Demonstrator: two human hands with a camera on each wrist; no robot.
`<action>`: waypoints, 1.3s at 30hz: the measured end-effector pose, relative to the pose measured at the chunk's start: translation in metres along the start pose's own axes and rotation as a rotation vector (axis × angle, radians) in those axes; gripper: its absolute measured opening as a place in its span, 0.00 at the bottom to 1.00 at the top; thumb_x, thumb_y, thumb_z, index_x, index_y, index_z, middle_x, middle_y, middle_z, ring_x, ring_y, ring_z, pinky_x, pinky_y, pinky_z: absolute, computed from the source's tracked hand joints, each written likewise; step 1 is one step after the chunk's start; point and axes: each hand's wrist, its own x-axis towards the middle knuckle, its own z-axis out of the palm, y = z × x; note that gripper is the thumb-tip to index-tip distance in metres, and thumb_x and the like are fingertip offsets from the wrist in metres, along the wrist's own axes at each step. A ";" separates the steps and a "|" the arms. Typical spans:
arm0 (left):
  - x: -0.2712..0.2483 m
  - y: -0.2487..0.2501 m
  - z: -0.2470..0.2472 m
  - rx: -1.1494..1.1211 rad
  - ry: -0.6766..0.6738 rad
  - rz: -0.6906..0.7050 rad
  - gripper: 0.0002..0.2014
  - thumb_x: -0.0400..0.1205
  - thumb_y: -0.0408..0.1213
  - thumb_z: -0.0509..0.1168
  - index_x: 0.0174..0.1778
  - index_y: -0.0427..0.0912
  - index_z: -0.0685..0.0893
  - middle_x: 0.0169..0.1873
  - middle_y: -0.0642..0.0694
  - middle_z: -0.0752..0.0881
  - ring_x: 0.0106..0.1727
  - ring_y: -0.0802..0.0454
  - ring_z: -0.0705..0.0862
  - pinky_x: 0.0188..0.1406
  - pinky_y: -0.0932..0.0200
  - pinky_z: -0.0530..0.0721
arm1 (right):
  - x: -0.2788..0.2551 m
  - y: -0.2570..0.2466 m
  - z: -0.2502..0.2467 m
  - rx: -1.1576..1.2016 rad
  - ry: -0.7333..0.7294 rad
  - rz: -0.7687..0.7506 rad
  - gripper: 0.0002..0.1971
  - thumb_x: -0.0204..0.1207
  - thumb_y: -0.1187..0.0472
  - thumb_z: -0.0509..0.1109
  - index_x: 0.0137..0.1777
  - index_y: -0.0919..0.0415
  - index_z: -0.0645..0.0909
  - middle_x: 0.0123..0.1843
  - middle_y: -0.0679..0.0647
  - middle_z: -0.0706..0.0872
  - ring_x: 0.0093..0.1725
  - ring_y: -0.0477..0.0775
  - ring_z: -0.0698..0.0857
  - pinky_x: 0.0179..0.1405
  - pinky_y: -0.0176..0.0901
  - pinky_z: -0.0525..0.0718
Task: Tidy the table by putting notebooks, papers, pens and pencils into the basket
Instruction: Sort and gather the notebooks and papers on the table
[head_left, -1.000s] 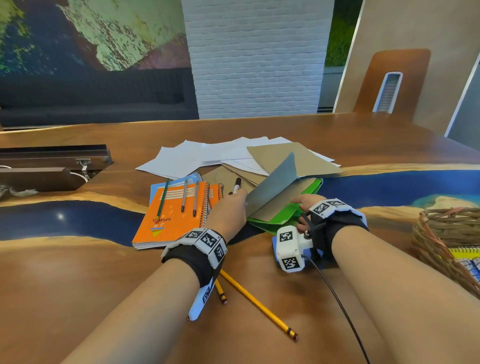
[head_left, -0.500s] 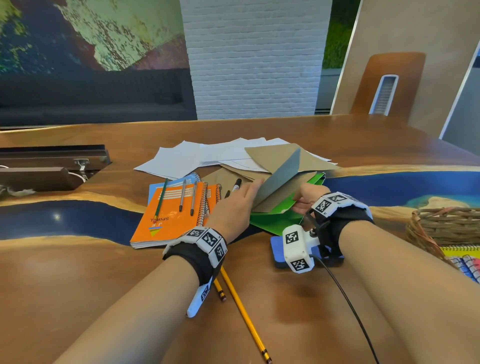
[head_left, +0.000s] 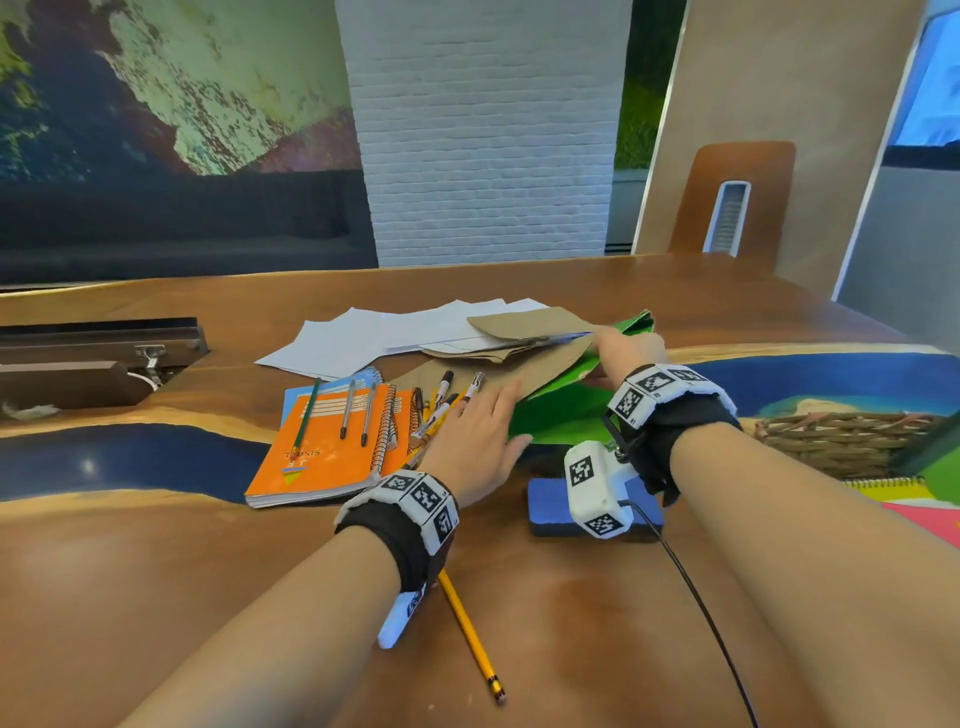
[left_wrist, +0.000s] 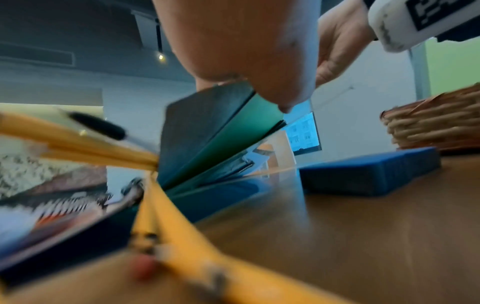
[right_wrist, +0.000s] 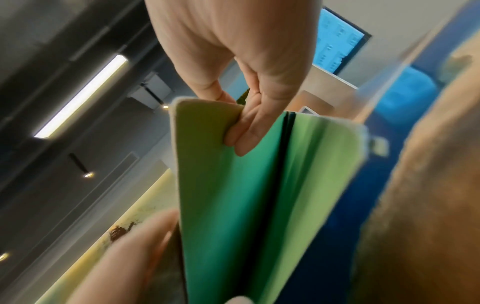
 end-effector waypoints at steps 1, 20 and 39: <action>0.002 0.004 -0.003 -0.026 0.051 0.026 0.32 0.85 0.50 0.56 0.82 0.41 0.53 0.76 0.43 0.68 0.74 0.45 0.69 0.73 0.53 0.64 | -0.006 -0.007 -0.002 -0.007 0.015 -0.038 0.14 0.65 0.59 0.68 0.47 0.69 0.79 0.48 0.66 0.87 0.50 0.66 0.88 0.56 0.64 0.84; 0.037 0.044 -0.068 -0.314 0.411 -0.178 0.12 0.84 0.33 0.60 0.61 0.32 0.78 0.45 0.31 0.86 0.47 0.32 0.82 0.44 0.48 0.78 | -0.067 -0.084 -0.032 -0.099 0.063 -0.590 0.10 0.76 0.62 0.64 0.46 0.69 0.82 0.52 0.61 0.88 0.53 0.59 0.87 0.58 0.46 0.83; 0.042 0.061 -0.113 -0.619 0.652 -0.001 0.12 0.87 0.33 0.57 0.59 0.35 0.83 0.44 0.45 0.87 0.41 0.55 0.81 0.40 0.66 0.76 | -0.066 -0.045 -0.014 -0.549 -0.410 -0.631 0.65 0.55 0.38 0.74 0.82 0.63 0.37 0.80 0.60 0.65 0.76 0.57 0.70 0.74 0.48 0.71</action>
